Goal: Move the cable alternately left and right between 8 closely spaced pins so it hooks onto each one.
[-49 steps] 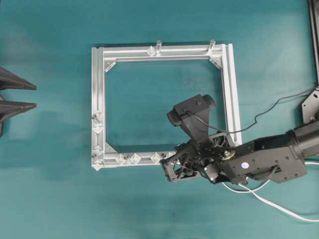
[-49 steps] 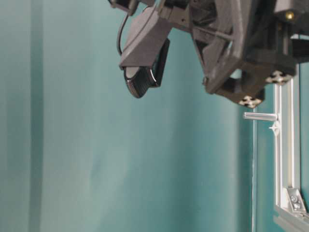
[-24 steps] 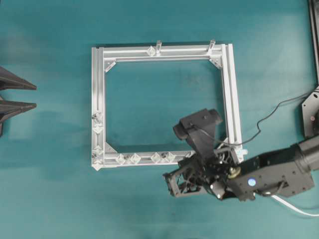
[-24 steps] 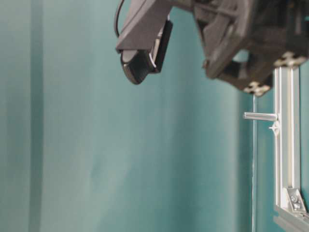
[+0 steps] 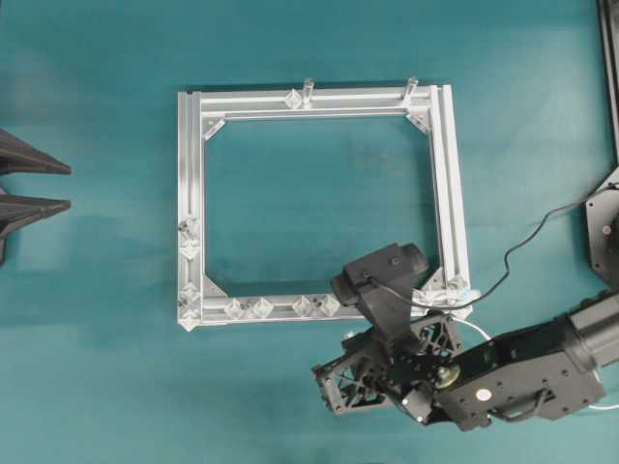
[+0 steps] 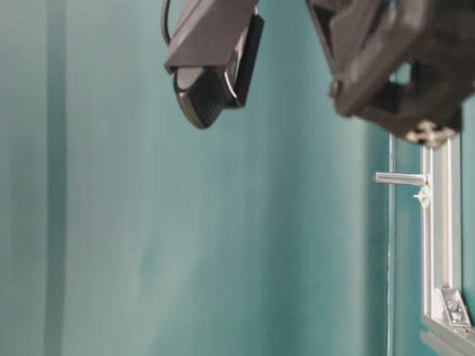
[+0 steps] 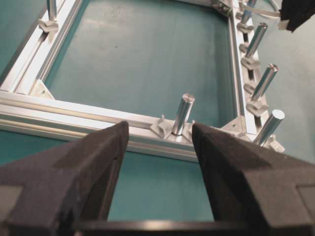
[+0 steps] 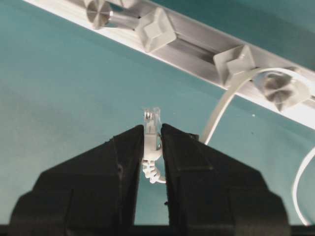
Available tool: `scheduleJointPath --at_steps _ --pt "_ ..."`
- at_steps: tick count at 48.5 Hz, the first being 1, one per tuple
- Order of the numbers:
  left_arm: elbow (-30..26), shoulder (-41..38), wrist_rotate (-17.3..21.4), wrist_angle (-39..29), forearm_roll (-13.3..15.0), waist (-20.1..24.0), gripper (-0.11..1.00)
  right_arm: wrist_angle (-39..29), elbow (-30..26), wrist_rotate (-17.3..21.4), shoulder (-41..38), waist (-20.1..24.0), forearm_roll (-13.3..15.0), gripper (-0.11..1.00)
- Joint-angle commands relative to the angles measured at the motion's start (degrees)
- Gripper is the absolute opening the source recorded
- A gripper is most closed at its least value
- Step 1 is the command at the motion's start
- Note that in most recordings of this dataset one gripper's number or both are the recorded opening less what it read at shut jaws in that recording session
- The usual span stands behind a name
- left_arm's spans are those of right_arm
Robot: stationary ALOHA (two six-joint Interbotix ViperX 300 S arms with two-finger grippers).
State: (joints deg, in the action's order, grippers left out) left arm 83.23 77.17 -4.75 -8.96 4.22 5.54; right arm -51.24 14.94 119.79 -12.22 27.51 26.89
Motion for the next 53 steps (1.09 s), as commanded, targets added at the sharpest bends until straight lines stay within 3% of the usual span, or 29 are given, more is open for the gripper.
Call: scheduleJointPath --at_steps 1,20,37,53 --pt "-0.97 -0.44 -0.26 0.26 -0.18 -0.18 0.61 0.00 -1.85 0.09 0.53 0.44 0.00 0.17" --pt "-0.88 -0.44 -0.26 0.26 -0.18 -0.18 0.60 -2.11 -8.96 0.09 -4.22 0.00 0.35 0.17" --pt "-0.97 -0.44 -0.35 0.18 -0.18 -0.18 0.60 -2.11 -15.64 -0.18 -8.44 -1.76 2.55 0.17" --pt "-0.79 -0.44 -0.35 0.18 -0.18 -0.18 0.60 -2.29 -17.58 -0.26 -9.84 -2.55 2.55 0.17"
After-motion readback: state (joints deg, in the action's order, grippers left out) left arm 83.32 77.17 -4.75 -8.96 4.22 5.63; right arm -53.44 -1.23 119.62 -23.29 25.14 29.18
